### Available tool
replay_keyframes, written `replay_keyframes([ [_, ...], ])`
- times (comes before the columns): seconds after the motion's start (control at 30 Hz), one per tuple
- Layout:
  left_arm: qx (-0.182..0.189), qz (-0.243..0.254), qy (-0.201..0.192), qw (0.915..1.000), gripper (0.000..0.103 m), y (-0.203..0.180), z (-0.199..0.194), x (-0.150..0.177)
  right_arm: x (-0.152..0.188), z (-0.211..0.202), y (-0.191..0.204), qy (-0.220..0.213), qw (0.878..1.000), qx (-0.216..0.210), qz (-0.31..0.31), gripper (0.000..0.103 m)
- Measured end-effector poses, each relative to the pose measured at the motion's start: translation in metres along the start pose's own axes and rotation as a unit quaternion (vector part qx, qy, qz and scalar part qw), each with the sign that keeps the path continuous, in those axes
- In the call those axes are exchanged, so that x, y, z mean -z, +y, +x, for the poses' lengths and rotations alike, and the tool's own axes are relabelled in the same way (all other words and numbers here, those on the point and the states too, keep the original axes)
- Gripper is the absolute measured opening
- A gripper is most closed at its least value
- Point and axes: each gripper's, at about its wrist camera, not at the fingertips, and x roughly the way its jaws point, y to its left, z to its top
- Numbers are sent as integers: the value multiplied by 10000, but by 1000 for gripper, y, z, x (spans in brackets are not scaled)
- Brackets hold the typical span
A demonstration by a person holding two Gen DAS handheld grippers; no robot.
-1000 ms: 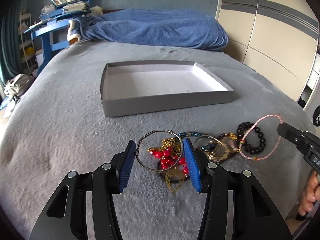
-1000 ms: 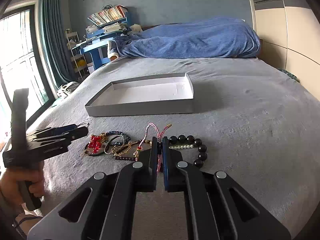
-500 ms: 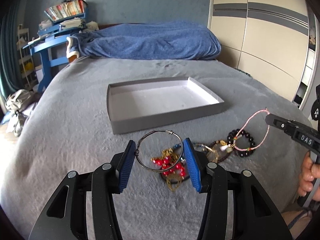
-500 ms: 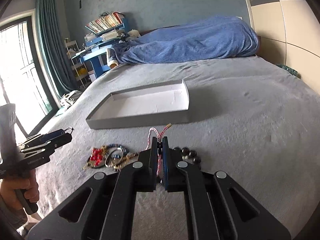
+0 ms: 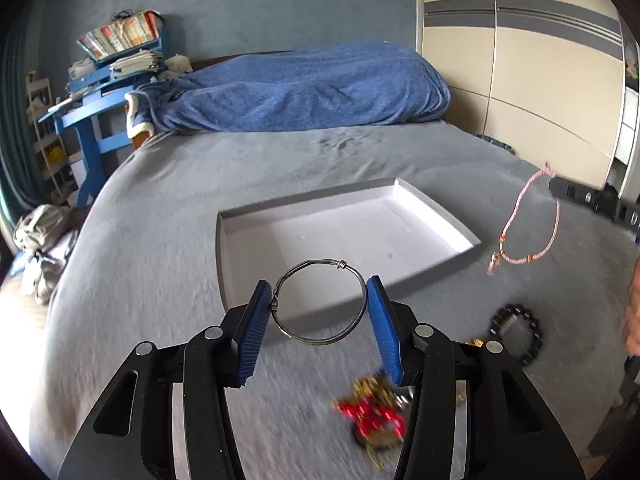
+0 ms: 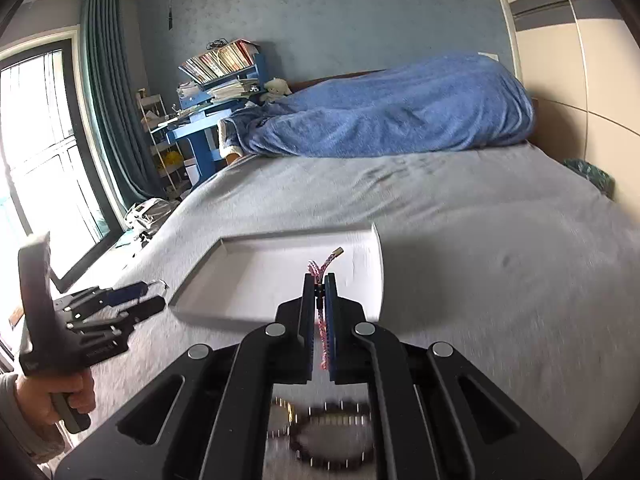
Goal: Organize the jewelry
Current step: 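Carry both bracelets into the grey box and open both tools, then move both open tools back from the box to the jewelry pile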
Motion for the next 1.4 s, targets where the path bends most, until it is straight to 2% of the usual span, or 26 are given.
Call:
replay_keyframes([
  [0.17, -87, -30, 135, 9999, 51, 12, 32, -19, -27, 37, 5, 121, 9998, -139, -16, 5],
  [0.27, -142, -19, 299, 9995, 51, 17, 54, -25, -30, 68, 8, 333, 9993, -182, 33, 5],
  [0.5, -164, 19, 734, 9972, 51, 18, 96, -14, -12, 133, 1, 1033, 9942, -181, 253, 5],
  [0.7, -194, 25, 987, 9949, 51, 18, 112, 0, 6, 152, -8, 1354, 9905, 122, 190, 5],
  [0.77, -209, 0, 966, 9951, 62, 18, 112, 1, 10, 153, -10, 1399, 9898, 242, 128, 6],
  [0.8, -199, -2, 928, 9955, 66, 18, 110, 1, 11, 152, -11, 1410, 9896, 259, 111, 9],
  [0.83, -184, 10, 892, 9958, 75, 17, 107, 1, 11, 150, -12, 1395, 9898, 265, 89, 12],
  [0.87, -169, 40, 838, 9963, 81, 15, 104, 0, 12, 148, -12, 1362, 9903, 271, 61, 23],
  [0.9, -162, 79, 774, 9968, 82, 13, 100, -1, 12, 145, -11, 1338, 9907, 240, 71, 37],
  [0.97, -167, 95, 700, 9974, 88, 11, 91, -2, 13, 134, -11, 1212, 9924, 150, 161, 48],
  [1.07, -163, 18, 555, 9983, 91, 9, 76, -2, 16, 118, -7, 1093, 9938, 79, 198, 50],
  [1.4, -134, -242, 261, 9993, 95, -7, 13, 24, 44, 56, 7, 797, 9967, -30, 170, 70],
])
